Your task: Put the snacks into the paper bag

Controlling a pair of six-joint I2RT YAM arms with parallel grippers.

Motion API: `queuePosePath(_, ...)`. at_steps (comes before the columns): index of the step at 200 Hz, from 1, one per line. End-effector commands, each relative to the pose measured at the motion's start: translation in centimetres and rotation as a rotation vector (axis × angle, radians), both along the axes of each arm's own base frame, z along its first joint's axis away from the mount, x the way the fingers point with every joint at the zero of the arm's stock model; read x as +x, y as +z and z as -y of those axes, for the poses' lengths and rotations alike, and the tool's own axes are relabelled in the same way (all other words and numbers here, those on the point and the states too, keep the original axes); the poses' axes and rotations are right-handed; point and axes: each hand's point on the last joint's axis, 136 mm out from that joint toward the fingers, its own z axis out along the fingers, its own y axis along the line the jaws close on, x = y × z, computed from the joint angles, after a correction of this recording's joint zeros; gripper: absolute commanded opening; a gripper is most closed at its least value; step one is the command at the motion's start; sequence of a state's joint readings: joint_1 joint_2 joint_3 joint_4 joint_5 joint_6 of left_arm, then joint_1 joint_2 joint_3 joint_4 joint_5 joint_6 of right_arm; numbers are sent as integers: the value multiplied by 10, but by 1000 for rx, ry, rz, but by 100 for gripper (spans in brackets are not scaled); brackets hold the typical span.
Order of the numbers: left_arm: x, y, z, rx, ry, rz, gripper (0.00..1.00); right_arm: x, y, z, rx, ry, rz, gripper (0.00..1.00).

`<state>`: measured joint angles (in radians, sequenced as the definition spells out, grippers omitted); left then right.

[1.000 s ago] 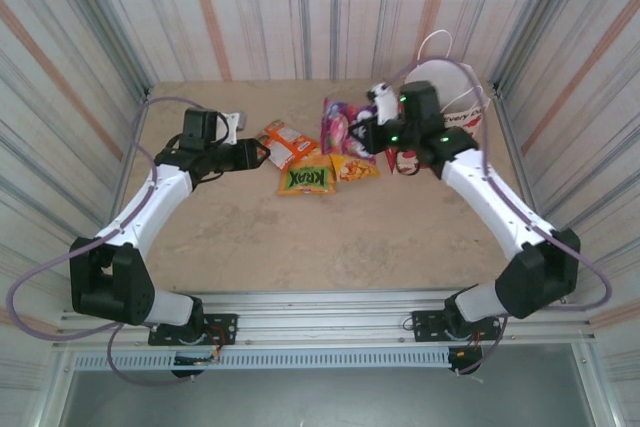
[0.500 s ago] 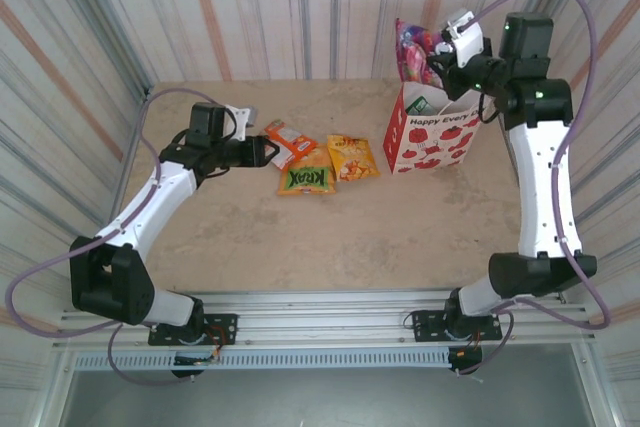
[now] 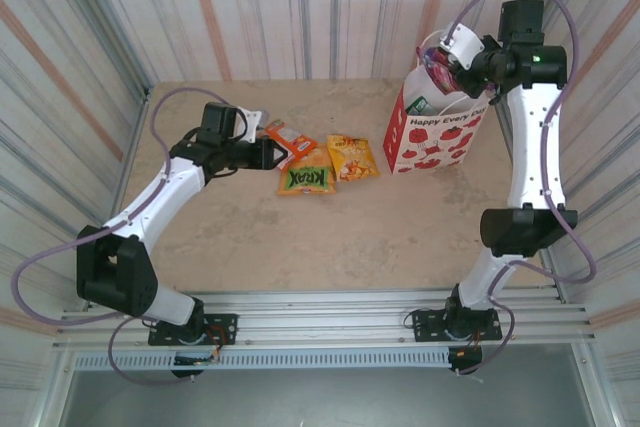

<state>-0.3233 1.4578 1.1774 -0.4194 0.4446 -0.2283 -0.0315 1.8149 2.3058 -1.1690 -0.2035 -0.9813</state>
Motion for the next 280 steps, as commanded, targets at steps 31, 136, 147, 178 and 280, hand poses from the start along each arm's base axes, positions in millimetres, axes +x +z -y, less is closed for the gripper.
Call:
queuePosePath(31,5,2,7,21,-21,11,58,-4,-25,21,-264,69,-100,10)
queuePosePath(136,4,1,9,32,-23,8,58,8,-23,23,-330,22,-77,41)
queuePosePath(147,4,1,9,33,-25,8,58,10,-20,23,-332,13,-61,42)
queuePosePath(178,3,0,10,31,-26,2,58,9,-9,16,-298,1,-23,42)
queuePosePath(280,-4,-11,48,-67,-57,-107,57,-48,23,-76,57,-15,165,49)
